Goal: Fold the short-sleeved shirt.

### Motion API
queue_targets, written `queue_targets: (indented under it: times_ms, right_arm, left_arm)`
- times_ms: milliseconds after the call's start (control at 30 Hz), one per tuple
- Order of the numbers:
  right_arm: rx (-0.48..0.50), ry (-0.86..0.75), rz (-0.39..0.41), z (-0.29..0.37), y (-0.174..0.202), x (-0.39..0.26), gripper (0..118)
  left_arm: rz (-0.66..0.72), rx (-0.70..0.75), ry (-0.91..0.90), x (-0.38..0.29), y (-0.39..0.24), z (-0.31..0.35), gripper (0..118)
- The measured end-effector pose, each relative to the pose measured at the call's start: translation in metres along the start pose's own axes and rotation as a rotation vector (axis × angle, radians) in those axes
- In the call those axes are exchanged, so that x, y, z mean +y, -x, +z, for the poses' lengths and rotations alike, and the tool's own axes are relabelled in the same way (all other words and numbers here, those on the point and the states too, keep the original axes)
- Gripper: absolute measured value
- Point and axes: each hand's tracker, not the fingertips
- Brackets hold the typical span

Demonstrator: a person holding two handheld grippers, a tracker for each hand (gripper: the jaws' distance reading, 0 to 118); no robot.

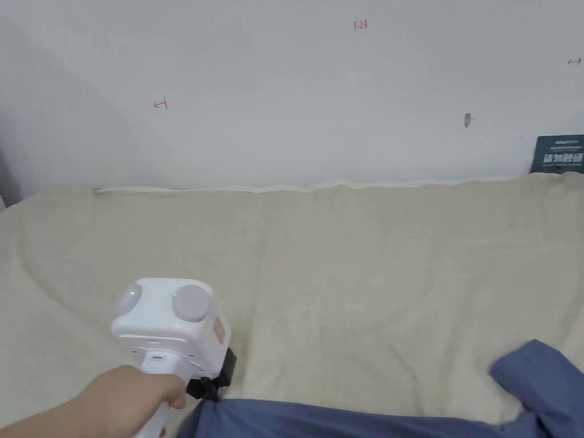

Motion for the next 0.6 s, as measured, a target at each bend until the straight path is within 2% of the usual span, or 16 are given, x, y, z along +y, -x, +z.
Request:
queue_targets:
  times_ms: [67, 100, 133, 167, 267, 300, 333, 367, 400, 433, 533, 600]
  right_arm:
    - [0.003, -0.08, 0.033, -0.003, -0.008, 0.028, 0]
    - [-0.03, -0.098, 0.052, -0.008, -0.013, 0.044, 0]
    - [-0.081, -0.073, 0.075, -0.017, -0.018, 0.06, 0]
    - [-0.132, 0.031, 0.084, -0.037, -0.025, 0.085, 0]
    - [-0.095, 0.277, -0.043, -0.091, -0.054, 0.13, 0]
    - [-0.136, 0.331, -0.058, -0.113, -0.062, 0.148, 1]
    - [-0.148, 0.393, -0.052, -0.128, -0.066, 0.156, 14]
    - [-0.179, 0.423, -0.055, -0.141, -0.07, 0.161, 47]
    - [-0.212, 0.452, -0.064, -0.155, -0.073, 0.163, 100]
    - [-0.239, 0.489, -0.07, -0.167, -0.079, 0.163, 112]
    - [-0.298, 0.485, -0.096, -0.19, -0.091, 0.161, 108]
    - [-0.325, 0.512, -0.122, -0.204, -0.103, 0.156, 97]
  left_arm:
    - [0.001, -0.01, -0.014, -0.002, 0.003, 0.002, 4]
    - [0.008, -0.019, -0.017, -0.003, 0.005, 0.004, 4]
    - [0.025, -0.024, -0.023, -0.004, 0.006, 0.005, 4]
    - [0.038, -0.03, -0.023, -0.004, 0.006, 0.007, 4]
    - [0.011, -0.014, -0.04, -0.008, 0.0, 0.015, 4]
    - [0.007, -0.013, -0.043, -0.01, 0.0, 0.016, 4]
    - [0.006, -0.016, -0.039, -0.011, -0.002, 0.017, 4]
    - [0.007, -0.019, -0.039, -0.012, -0.002, 0.018, 4]
    - [0.014, -0.026, -0.042, -0.015, -0.001, 0.019, 4]
    - [0.022, -0.036, -0.039, -0.017, -0.001, 0.019, 4]
    - [0.026, -0.058, -0.007, -0.019, -0.001, 0.012, 4]
    - [0.01, -0.049, 0.002, -0.021, -0.003, 0.009, 4]
